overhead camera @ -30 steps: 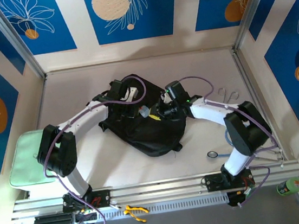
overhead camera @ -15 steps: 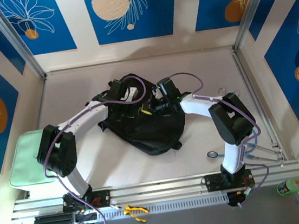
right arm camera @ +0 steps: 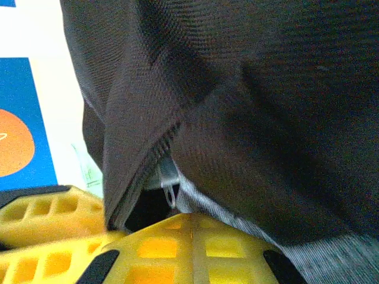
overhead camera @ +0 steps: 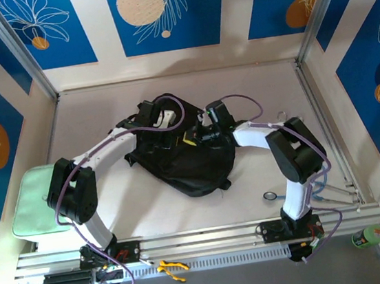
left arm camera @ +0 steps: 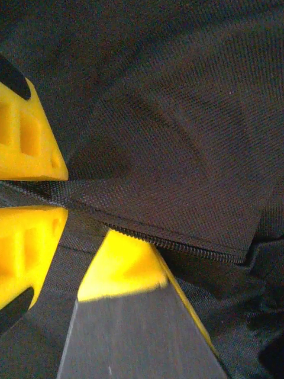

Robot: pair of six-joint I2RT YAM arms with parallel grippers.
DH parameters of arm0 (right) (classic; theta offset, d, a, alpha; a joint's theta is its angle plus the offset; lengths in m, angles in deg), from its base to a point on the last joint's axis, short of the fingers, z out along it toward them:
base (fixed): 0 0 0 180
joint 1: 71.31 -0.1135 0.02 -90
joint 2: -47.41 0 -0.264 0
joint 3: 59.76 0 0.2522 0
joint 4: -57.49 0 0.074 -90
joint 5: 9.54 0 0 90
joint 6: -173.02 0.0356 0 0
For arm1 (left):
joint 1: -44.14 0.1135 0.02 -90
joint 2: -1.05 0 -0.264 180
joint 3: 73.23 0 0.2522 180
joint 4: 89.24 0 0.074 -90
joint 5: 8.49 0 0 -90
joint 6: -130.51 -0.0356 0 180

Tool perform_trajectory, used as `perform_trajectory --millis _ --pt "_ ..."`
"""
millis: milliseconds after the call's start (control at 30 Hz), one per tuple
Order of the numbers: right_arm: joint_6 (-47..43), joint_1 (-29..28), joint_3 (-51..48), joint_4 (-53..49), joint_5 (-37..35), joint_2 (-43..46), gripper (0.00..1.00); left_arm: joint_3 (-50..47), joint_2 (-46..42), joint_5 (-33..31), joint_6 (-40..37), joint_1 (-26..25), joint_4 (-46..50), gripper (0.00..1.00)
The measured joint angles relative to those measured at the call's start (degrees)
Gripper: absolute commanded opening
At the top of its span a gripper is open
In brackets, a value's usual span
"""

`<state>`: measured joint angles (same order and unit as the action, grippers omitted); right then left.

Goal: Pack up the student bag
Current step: Place the loose stationery in the student bag, then close the student bag at the center of the table, then zip the student bag at the center of the table.

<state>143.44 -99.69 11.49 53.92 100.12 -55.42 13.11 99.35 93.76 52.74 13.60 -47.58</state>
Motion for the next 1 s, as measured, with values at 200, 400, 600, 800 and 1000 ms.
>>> perform_trajectory --millis 200,400,600,800,1000 --pt "-3.63 1.64 -1.92 -3.98 -3.43 9.14 0.27 0.26 0.0 2.93 1.44 0.04 -0.09 0.41" --pt "-9.51 1.7 -2.54 -10.58 -10.4 15.5 0.43 0.04 -2.6 3.98 4.11 1.77 -0.55 0.6" --pt "-14.21 -0.13 2.25 -21.44 -16.98 13.38 0.57 -3.98 -10.91 0.24 9.33 6.43 -1.97 0.7" --pt "-15.69 -4.09 10.23 -29.35 -22.86 8.02 0.63 -13.42 -16.94 -3.74 16.57 11.04 -3.08 0.72" --pt "-26.36 -9.6 18.84 -36.46 -27.34 5.46 0.61 -21.57 -21.9 -3.37 22.36 17.57 -3.65 0.78"
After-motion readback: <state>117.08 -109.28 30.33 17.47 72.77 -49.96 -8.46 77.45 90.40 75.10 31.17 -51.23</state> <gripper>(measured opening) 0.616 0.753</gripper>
